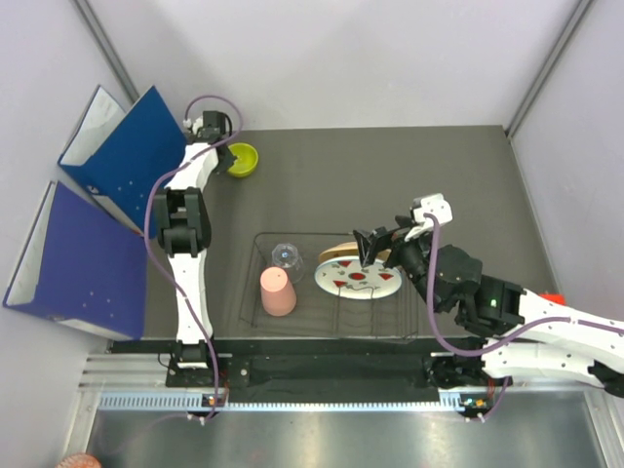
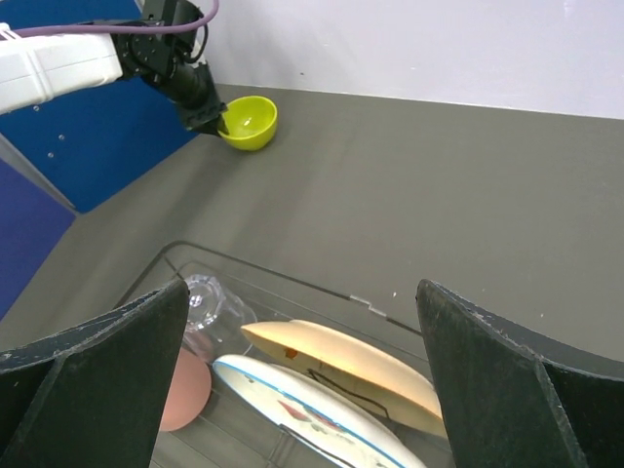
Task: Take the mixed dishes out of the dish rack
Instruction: Place the bowl at the center of the board.
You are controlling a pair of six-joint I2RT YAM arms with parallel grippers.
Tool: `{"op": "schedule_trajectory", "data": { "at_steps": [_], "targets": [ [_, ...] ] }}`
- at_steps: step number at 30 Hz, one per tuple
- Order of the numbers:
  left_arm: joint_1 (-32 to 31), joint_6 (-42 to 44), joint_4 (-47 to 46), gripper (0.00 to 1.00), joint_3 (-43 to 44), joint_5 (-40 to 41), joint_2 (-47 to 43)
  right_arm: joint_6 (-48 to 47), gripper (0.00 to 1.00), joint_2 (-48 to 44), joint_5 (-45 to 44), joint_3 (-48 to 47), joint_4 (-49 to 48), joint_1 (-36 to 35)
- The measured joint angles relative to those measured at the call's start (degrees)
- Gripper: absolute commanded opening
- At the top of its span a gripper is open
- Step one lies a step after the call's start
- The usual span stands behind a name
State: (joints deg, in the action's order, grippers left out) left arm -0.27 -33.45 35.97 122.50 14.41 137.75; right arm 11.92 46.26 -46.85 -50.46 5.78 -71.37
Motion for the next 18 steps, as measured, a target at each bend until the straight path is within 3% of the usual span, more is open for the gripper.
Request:
{"op": "schedule_trajectory", "data": {
  "at_steps": [4,6,8,9,13,18],
  "targets": [
    [-0.42,0.04,-0.11,0.00,0.00,-0.04,0.02,1.14,1.00,1.07,0.20,0.00,-0.17,0.37],
    [-0.50,0.13,-0.11,0.09,-0.02,-0.07,0.02,1.46,1.00,1.70,0.35,0.00,-0.17,0.42],
    [-0.52,0.20,-0.11,0.24,-0.04,-0.37,0.02,1.77,1.00,2.16,0.39,0.00,-0.17,0.42],
    [-0.52,0.35,-0.07,0.36,-0.09,-0.52,0.02,1.84,1.00,2.34,0.44,0.00,-0.15,0.44],
    [-0.46,0.74,-0.13,0.51,-0.39,-1.11,0.02,1.86,1.00,2.38,0.39,0.00,-0.17,0.44],
    [-0.46,0.50,-0.24,0.53,-1.90,-1.49,-0.59,1.86,1.00,2.58,0.37,0.00,-0.20,0.66]
  ]
}}
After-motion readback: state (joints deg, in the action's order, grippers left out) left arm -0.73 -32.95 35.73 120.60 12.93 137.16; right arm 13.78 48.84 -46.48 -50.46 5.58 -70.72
